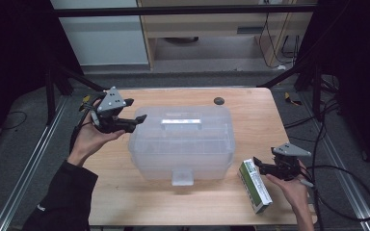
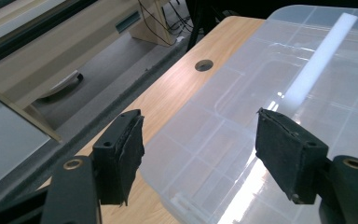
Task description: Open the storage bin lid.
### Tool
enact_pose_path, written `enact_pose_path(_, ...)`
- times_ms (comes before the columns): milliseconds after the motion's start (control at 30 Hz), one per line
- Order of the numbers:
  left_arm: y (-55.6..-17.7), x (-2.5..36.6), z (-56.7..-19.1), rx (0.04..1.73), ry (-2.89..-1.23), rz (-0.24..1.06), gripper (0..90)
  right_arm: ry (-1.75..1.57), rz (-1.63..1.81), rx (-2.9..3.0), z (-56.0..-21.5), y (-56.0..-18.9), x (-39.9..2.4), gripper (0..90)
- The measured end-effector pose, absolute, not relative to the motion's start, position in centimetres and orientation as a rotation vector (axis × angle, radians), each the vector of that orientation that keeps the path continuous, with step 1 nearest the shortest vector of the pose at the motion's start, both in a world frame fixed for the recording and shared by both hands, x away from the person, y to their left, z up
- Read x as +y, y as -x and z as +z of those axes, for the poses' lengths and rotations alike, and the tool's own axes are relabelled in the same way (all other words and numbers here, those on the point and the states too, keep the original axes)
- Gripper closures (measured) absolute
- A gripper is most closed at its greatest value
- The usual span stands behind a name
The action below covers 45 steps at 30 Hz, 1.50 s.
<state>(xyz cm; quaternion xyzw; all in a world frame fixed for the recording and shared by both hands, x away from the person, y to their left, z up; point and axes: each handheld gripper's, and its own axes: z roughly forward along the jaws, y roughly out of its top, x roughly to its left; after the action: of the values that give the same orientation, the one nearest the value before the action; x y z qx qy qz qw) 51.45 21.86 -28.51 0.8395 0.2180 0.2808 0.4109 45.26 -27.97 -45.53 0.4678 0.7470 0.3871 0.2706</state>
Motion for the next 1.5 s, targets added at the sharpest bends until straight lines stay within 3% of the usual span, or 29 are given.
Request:
enact_pose_path(867,-51.0,18.6,-28.7,0.323,-2.296,0.668,32.7,-1.260,1.026,2.037,-45.8,-45.3,-28.0,22.9)
enact_pose_path(1500,-51.2,16.1,-29.6,0.275,-2.350,0.626,34.8,-1.263,1.021,2.057,-46.0,-45.4,-27.9,25.0)
